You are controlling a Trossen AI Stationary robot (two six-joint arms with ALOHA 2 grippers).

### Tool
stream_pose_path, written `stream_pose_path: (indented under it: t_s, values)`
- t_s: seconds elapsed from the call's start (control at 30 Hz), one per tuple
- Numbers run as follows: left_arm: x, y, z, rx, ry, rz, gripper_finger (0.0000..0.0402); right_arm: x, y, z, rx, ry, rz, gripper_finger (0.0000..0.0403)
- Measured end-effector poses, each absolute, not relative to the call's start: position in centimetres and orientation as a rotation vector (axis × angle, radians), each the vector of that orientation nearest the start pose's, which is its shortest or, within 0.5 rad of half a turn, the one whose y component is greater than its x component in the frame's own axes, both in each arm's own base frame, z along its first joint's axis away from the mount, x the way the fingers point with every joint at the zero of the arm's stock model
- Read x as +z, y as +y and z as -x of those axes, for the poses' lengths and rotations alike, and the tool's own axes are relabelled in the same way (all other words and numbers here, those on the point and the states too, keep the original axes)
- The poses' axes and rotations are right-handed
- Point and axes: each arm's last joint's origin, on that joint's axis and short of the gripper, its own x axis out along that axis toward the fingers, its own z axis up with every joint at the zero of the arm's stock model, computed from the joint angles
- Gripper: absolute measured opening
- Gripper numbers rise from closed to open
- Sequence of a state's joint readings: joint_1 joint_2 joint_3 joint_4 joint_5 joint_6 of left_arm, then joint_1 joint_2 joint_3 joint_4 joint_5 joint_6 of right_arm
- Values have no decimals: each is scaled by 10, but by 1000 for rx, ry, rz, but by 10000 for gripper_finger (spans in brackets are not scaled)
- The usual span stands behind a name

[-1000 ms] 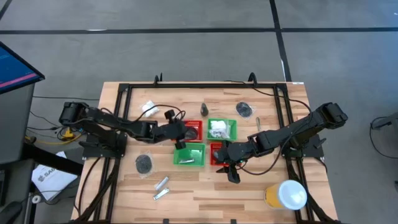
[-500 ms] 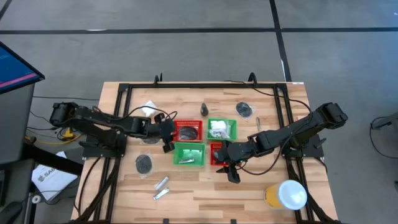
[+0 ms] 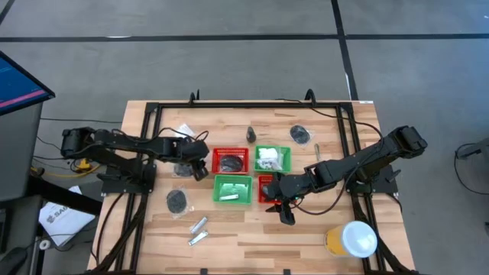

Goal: Pick & Place Travel size toiletries
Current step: Put the black hairbrush into the left red basket

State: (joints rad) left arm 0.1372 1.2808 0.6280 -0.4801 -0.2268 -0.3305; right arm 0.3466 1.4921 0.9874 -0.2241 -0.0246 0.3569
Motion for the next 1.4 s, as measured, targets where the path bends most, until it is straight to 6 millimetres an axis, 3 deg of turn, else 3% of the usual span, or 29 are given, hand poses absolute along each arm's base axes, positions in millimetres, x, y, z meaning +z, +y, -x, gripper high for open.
stream_pose_path:
  t_s: [0.33,0.97,1.4]
  values:
    - [154,42,-203,559,1101,280,135,236,107,-296,212,773,-214,163]
    - [141,43,-201,595,1027,278,219,236,106,-297,175,761,-195,163]
    - [131,50,-192,626,1051,324,226,236,106,-297,175,761,-195,163]
